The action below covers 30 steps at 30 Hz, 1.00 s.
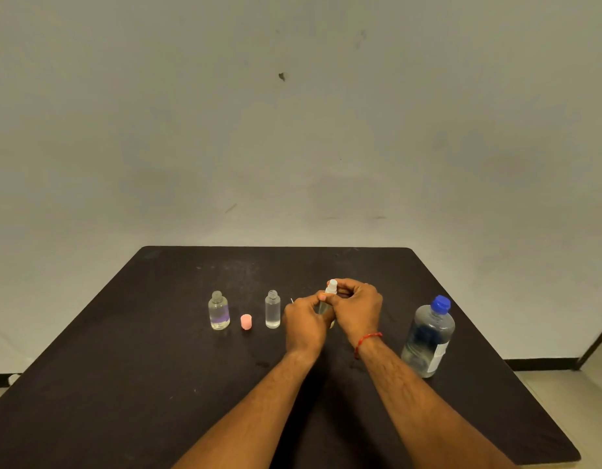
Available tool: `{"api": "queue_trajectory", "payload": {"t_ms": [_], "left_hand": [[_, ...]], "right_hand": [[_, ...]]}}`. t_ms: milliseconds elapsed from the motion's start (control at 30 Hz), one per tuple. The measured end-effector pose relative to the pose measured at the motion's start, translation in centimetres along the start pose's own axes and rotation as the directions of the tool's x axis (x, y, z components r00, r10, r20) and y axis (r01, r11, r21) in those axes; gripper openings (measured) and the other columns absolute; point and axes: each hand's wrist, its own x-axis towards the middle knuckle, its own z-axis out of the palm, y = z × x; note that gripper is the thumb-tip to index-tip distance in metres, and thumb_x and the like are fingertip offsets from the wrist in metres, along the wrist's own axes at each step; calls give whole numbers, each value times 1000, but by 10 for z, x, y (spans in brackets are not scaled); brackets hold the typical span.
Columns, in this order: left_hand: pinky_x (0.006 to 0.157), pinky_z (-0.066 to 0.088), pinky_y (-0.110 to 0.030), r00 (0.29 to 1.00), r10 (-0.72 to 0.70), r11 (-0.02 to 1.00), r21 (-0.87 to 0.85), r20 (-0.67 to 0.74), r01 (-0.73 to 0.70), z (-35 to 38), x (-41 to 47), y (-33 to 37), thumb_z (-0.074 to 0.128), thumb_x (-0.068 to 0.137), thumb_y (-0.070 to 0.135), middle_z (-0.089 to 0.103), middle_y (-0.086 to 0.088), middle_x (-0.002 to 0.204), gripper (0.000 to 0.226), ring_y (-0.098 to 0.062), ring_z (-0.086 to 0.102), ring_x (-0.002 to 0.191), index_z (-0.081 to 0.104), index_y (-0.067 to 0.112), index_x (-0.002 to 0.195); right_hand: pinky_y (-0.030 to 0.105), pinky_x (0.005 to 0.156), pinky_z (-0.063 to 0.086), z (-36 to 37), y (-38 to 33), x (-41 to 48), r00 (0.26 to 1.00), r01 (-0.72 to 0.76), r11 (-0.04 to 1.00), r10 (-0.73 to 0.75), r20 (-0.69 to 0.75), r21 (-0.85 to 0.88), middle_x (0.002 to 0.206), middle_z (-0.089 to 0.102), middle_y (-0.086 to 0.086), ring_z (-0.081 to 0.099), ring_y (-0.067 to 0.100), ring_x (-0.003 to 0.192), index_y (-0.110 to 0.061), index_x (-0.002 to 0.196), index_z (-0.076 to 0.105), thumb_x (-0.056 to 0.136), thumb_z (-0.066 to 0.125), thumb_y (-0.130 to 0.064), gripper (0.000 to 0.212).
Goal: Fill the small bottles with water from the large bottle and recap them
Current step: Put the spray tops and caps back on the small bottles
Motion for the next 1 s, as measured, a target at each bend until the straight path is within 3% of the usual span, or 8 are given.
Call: {"api": "queue_trajectory", "payload": {"t_ms": [200,367,567,800,1000], "left_hand": [[67,61,-43,998,-31,999,13,45,31,6,21,-13,78,81,22,73,9,68,4,-6,71,67,79,26,81],[73,59,-42,995,-51,999,13,80,50,9,32,-24,84,78,30,75,12,74,12,-4,72,75,80,29,89],[79,61,-40,992,-110,993,53,69,106,14,40,-38,88,74,28,76,13,82,24,-2,72,81,79,25,97],[80,59,-30,994,-94,991,99,49,88,13,38,-40,86,78,26,77,8,91,30,-3,69,84,77,18,105],[77,60,-31,991,-111,988,120,74,102,11,37,-39,85,79,28,77,7,92,31,-4,70,85,77,20,107]], "right_hand": [[21,77,59,6,8,12,997,-65,997,64,30,47,84,71,-11,69,-1,79,-17,102,75,73,82,-5,32],[6,81,50,3,22,16,997,-72,996,71,43,43,106,73,2,67,1,93,-10,118,69,85,67,4,36],[-2,73,44,-4,37,16,997,-78,997,78,-11,25,101,74,-1,64,-7,85,-12,111,72,85,67,5,31],[13,83,53,-7,49,11,994,-106,994,106,3,31,92,72,-6,66,-4,85,-13,109,72,83,70,3,31],[0,69,46,-7,51,2,992,-124,992,123,10,35,92,74,-4,66,-5,83,-13,107,73,81,74,0,29]]}}
